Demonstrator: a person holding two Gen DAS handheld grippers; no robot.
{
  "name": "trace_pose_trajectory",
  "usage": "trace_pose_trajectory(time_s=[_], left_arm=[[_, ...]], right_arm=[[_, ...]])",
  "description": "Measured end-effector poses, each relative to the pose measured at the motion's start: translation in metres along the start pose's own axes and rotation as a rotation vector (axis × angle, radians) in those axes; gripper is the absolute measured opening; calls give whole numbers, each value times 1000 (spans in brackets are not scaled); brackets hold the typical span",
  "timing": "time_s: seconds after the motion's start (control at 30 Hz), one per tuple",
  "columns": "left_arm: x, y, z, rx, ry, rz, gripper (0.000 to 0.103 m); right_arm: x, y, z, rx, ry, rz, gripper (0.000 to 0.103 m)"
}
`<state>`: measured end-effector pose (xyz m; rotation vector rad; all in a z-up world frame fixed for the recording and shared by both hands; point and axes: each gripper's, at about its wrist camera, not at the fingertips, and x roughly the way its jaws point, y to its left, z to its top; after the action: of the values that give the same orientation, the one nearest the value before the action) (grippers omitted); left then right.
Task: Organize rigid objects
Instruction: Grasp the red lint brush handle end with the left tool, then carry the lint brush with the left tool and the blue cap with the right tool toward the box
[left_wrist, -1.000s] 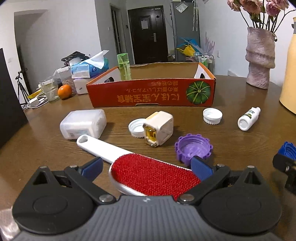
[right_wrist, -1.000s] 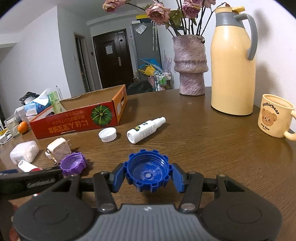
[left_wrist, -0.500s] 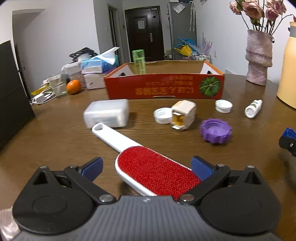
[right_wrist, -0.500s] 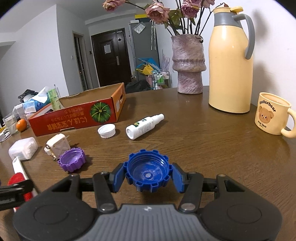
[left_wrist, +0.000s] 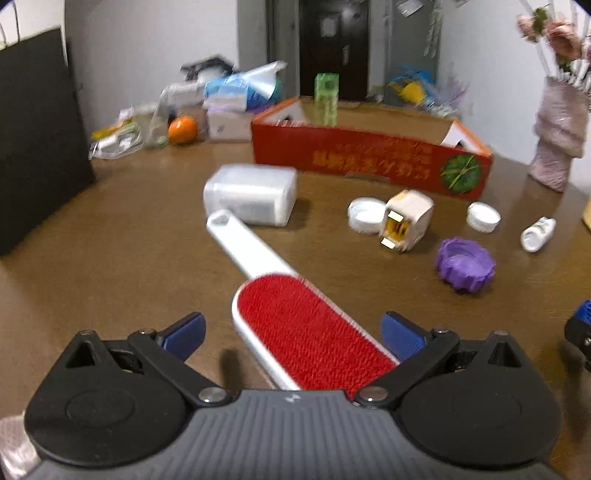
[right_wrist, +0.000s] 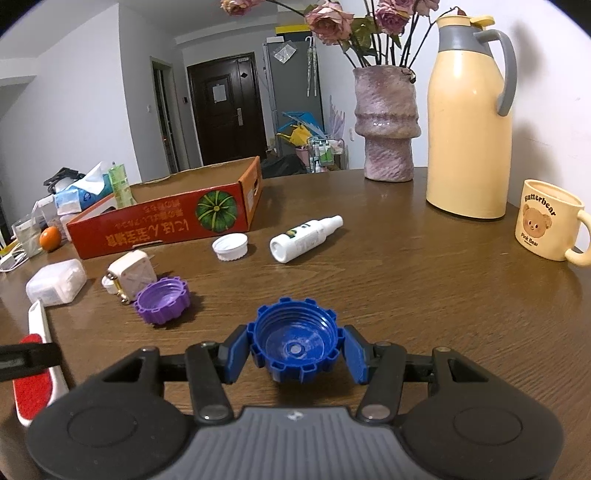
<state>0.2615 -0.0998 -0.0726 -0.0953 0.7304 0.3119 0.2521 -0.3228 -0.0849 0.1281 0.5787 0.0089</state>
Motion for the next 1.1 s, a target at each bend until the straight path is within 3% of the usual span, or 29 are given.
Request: trace_pose_trajectory(time_s=[0.3,0.43,0.57,0.67,0.8,1.1], left_arm=[[6,31,-6,-16,33,-58,103],[9,54,-8,-20,45,-43,98],[5,68,-11,-10,31,-67,86],[-1,70,-13,15,17,-103,68],[-5,73,-14,39,8,-147,57],[-9,82,-14,43,1,-203,57]], right_arm=[[-2,6,-4,-7,9,-2,53],[-2,8,-5,-11,16,-7,53],[-1,12,-7,-14,21,-10,53],[-2,15,-8,-13,24,-13,53],[-3,20,-11,-13,29,-15,53],[-9,35,-17,-33,40,-9,53]])
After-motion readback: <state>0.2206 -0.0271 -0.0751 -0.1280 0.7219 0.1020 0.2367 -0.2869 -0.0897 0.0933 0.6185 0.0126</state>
